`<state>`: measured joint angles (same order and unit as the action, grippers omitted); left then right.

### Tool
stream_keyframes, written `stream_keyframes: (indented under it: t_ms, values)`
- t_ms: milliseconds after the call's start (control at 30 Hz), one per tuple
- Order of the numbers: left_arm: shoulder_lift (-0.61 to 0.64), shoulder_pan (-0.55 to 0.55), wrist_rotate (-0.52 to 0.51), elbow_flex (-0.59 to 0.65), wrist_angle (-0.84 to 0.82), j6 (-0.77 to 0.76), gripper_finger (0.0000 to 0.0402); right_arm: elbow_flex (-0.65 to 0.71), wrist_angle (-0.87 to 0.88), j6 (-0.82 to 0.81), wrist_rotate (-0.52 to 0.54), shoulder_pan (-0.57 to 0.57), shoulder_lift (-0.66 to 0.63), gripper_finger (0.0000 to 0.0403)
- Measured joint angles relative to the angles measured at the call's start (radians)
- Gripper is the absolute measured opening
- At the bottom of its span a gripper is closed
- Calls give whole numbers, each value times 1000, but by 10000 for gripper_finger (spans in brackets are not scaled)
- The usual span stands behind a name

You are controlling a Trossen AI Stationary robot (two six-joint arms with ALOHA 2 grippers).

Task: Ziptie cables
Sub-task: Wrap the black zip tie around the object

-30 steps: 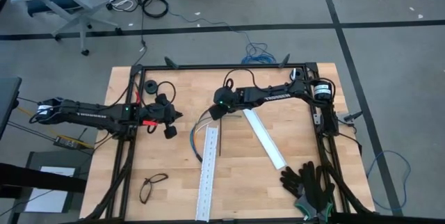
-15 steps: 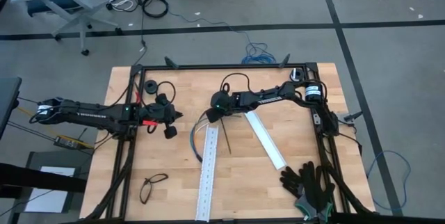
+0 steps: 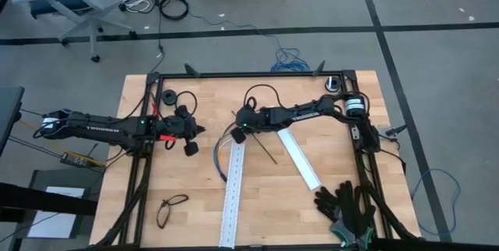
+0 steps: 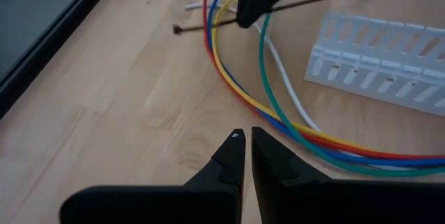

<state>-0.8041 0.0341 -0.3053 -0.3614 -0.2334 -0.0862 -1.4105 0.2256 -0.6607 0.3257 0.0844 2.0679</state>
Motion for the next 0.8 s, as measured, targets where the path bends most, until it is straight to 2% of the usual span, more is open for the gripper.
stream_keyframes:
  t_ms: [267,433,600,733,800]
  values:
    - [-1,0,0,0,50,5,0,17,33,163,140,-83,-145,0]
    - [-2,0,0,0,93,2,0,167,-10,157,151,-100,-241,1]
    - [-3,0,0,0,135,30,4,438,-273,142,107,-100,-383,1]
    - [-20,0,0,0,211,95,22,684,-617,197,-10,-98,-512,1]
    - [-40,0,2,0,282,135,36,794,-806,238,-102,-81,-557,1]
